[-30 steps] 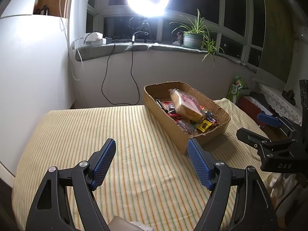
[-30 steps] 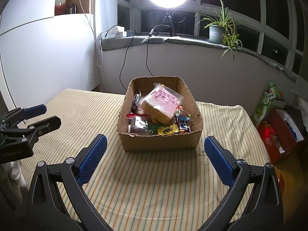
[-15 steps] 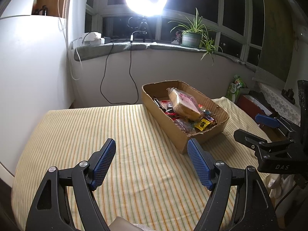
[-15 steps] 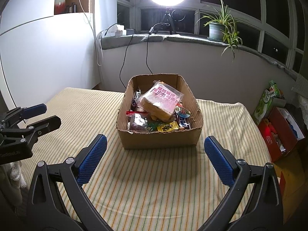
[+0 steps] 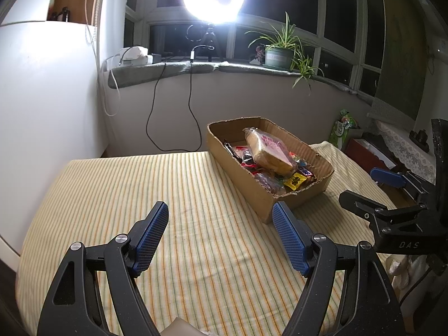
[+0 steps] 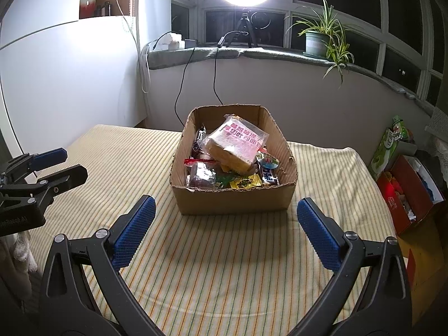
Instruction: Organize snacks
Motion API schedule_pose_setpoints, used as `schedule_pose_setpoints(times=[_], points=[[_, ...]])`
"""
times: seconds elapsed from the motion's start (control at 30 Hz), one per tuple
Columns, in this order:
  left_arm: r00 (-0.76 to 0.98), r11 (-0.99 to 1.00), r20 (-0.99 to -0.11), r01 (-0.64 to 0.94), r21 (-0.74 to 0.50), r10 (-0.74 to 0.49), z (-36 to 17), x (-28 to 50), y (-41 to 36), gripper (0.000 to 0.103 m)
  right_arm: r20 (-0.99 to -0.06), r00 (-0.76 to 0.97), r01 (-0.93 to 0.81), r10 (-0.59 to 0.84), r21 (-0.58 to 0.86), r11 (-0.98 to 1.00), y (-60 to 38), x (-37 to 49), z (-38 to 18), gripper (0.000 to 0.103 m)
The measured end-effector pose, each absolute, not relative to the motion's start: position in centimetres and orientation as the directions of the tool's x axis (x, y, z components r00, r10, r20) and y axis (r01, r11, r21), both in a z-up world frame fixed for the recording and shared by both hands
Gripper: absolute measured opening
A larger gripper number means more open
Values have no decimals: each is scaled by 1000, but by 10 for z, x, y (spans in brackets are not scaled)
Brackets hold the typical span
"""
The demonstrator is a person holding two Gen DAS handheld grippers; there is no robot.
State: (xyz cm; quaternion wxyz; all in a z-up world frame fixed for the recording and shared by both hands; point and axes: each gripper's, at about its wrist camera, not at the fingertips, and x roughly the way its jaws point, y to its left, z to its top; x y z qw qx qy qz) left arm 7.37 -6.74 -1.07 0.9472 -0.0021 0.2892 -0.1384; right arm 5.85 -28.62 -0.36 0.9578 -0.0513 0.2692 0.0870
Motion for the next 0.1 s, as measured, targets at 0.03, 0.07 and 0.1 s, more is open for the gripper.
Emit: schedule_pose_setpoints(times=[0.03, 0.07, 0.1], points=[[794, 962, -548, 260, -84, -262, -11, 74, -67, 77, -525, 840, -194, 139, -52, 980, -286, 59, -4, 103], [793, 962, -550, 260, -83, -262, -11, 74, -68, 77, -525, 840, -194, 139, -51, 980, -286, 59, -3, 103], [792, 962, -551, 259, -83, -261, -11, 74, -67, 77, -526, 839, -194, 140, -50, 980, -286, 59, -4, 103]])
